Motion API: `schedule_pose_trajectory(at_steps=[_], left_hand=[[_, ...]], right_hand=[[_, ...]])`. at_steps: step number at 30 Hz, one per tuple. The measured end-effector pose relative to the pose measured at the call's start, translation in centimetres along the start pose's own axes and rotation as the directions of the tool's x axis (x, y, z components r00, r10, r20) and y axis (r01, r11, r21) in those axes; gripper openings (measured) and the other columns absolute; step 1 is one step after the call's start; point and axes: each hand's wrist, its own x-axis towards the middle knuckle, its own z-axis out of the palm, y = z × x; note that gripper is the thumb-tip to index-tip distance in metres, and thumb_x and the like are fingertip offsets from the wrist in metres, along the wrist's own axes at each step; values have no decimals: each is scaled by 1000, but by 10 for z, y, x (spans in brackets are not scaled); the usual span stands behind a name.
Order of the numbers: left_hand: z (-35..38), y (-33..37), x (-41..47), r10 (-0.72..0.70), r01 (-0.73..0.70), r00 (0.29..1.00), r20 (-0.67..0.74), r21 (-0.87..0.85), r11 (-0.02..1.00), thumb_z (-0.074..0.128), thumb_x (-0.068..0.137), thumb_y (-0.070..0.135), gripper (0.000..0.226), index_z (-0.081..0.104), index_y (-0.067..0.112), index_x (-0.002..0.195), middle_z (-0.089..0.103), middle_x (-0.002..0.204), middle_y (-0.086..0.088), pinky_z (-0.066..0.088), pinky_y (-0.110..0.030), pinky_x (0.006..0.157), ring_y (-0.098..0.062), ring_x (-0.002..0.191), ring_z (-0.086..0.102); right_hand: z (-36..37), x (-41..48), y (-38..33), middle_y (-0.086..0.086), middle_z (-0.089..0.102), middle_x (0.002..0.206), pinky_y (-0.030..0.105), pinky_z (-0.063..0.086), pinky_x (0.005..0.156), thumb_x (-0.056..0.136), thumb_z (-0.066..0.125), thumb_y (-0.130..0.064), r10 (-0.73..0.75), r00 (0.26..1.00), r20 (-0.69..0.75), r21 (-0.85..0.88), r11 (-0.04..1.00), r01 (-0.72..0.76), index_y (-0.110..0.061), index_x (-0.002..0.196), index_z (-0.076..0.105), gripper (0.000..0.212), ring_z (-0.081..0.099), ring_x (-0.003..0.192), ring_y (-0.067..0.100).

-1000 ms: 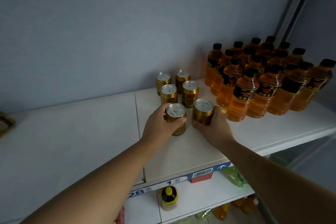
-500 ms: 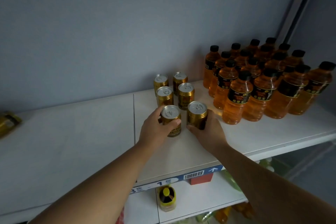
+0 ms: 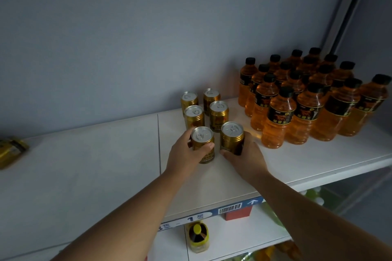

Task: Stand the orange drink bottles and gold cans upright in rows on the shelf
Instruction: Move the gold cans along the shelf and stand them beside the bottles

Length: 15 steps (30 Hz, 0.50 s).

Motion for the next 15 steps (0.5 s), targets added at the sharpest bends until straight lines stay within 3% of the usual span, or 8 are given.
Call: schedule_pose_trajectory(at_steps=[3,5,8,12,15], left_hand=[[-1,1,0,-18,18,1000,6,10,1000,78,81,54,56,47,51,128,56,110,38,42,-9,83,11,103,54],[-3,2,2,-38,37,999,25,16,999,78,80,53,56,47,50,127,57,109,37,45,-13,86,8,107,56],[-10,4,9,-95,89,989,114,50,995,83,77,50,64,50,41,132,62,119,23,47,-27,96,-9,122,58],[-27,7,8,-163,131,975,152,198,971,82,75,55,89,41,26,149,55,146,4,43,-33,97,-19,132,52],[-44,9,-1,-191,175,980,59,211,962,78,78,60,89,41,24,150,56,144,2,45,-24,85,-16,121,57]], right_hand=[[-1,1,-1,-5,60,132,32,49,94,76,85,-38,13,1000,12,20,1000,-13,-29,139,43,76,57,118,16],[-2,4,-4,-7,61,129,30,48,91,75,86,-36,29,999,43,40,999,-30,-28,137,45,75,58,118,16],[-9,8,-11,-12,59,120,25,48,85,72,88,-38,40,995,86,64,997,-45,-32,132,45,73,59,114,15],[-23,11,-29,-14,55,121,15,46,75,74,82,-51,-5,999,42,20,1000,4,-30,139,41,81,56,110,9],[-31,16,-49,-6,50,143,35,54,93,79,70,-65,-88,996,-21,-92,992,85,-32,145,37,81,52,126,17]])
